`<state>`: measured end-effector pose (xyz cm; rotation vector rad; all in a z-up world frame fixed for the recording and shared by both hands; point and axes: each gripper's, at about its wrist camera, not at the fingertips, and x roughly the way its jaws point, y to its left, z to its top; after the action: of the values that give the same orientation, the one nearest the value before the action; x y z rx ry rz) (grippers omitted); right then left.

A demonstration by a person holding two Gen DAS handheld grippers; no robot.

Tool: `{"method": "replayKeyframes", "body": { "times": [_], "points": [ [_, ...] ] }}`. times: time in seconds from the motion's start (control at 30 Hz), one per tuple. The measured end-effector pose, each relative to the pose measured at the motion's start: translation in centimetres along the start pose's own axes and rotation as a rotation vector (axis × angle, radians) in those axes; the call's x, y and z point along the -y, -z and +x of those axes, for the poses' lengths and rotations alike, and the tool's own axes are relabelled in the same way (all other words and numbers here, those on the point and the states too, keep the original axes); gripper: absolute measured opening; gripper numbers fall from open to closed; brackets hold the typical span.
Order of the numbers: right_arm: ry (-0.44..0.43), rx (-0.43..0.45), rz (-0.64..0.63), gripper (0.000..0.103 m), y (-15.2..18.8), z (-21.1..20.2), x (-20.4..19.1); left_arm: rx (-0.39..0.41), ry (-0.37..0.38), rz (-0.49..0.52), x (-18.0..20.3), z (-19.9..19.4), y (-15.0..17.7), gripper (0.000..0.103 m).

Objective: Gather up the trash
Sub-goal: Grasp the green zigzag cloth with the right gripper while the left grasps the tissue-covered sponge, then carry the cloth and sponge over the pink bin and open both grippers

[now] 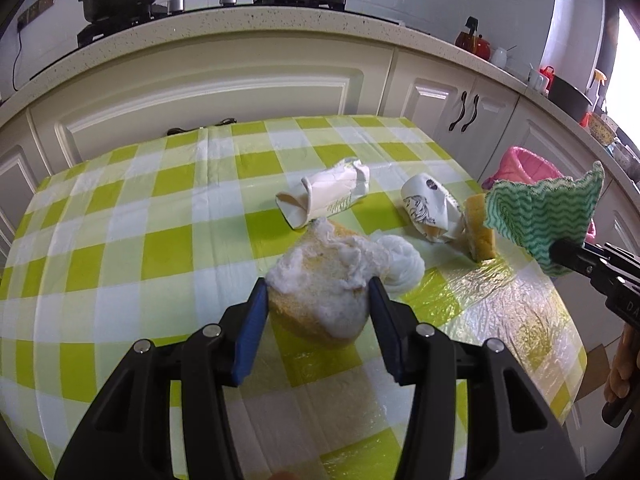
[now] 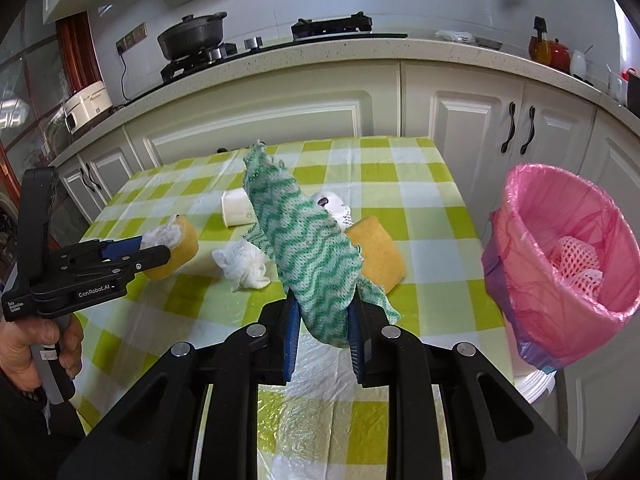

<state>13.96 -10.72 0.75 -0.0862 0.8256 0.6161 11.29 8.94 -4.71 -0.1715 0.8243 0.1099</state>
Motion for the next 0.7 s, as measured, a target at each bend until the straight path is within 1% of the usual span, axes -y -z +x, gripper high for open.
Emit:
{"method": "replayKeyframes", "body": {
  "times": [0.2,0.33,0.5,0.7],
  "points": [
    [0.016,0.047,0.035,0.022,-1.0,-2.1,1.6,0.042,0.016,0.011,1.4,-1.7,-1.4,0.049],
    [0.037,0.078,0.070,0.022,-1.7,-3.5,3.6,0.070,0.047,0.028,3.3,-2.2,-2.9,0.049],
    [0.079,0.116,0.116,0.022,-2.6,-5.4,7.0,0.114,0.111,0.074,7.8,-2.3,-5.8,0.049],
    [0.162,0.152,0.162,0.022,-3.9,-7.6,13.2,0.153,0.217,0.160,15.0,-1.6,-9.9,0.049]
  ]
}}
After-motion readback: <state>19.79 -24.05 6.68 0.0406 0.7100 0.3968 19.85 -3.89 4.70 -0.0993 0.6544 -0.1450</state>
